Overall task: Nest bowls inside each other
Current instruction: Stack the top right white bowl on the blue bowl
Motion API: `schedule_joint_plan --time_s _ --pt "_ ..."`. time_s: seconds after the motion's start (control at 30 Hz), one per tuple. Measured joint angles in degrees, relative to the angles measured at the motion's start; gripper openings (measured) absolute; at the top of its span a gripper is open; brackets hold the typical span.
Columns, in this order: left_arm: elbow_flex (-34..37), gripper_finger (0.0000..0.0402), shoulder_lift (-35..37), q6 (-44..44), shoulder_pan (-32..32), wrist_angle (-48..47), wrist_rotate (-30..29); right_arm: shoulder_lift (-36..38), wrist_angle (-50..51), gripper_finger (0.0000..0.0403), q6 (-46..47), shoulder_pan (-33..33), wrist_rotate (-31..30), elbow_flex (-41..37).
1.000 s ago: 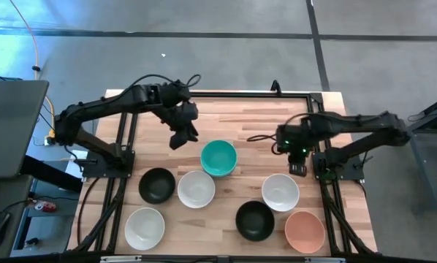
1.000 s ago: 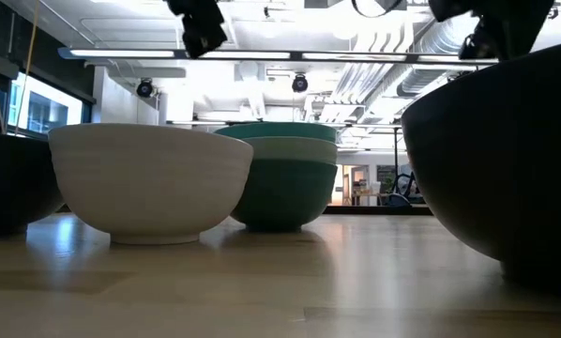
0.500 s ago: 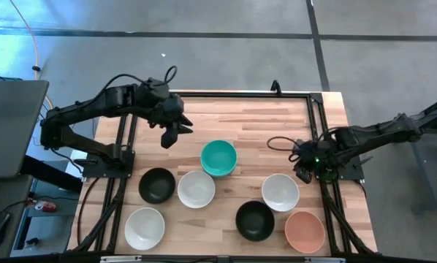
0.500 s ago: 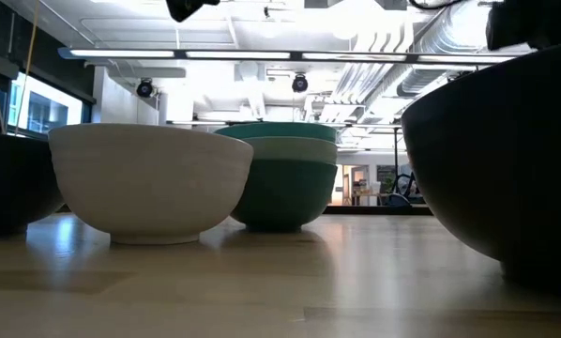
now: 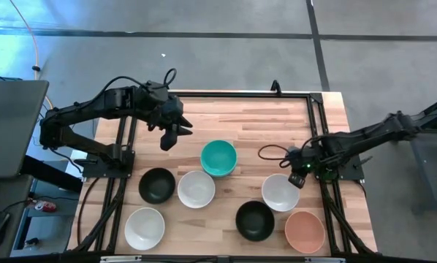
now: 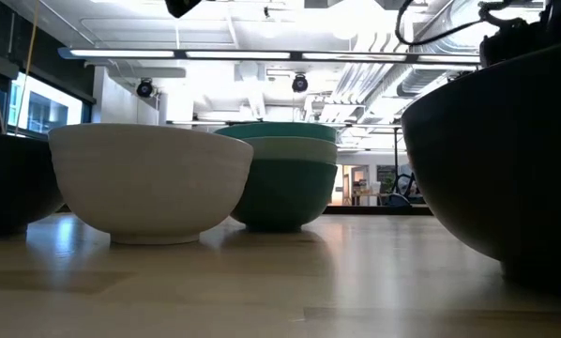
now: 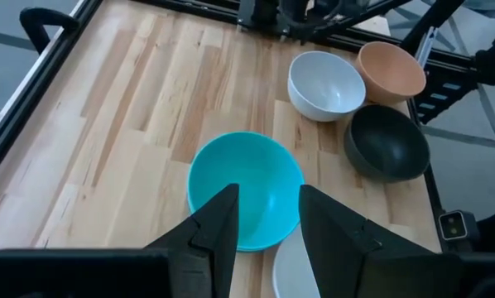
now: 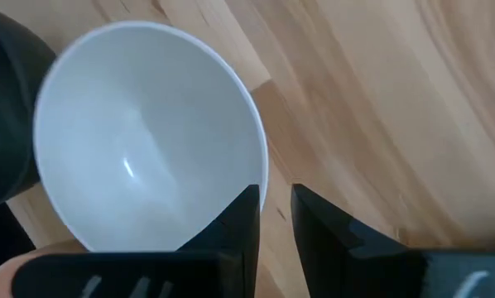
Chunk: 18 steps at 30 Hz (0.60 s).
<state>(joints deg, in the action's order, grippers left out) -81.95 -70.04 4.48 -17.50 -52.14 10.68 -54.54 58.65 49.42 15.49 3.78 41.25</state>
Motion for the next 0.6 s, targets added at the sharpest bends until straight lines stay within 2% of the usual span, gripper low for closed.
schedule_joint_plan --time_s 0.6 --pt "0.0 0.0117 0.0 -0.1 0.0 0.0 0.0 -5.1 -3.2 0.0064 7.5 0.0 1.0 0.0"
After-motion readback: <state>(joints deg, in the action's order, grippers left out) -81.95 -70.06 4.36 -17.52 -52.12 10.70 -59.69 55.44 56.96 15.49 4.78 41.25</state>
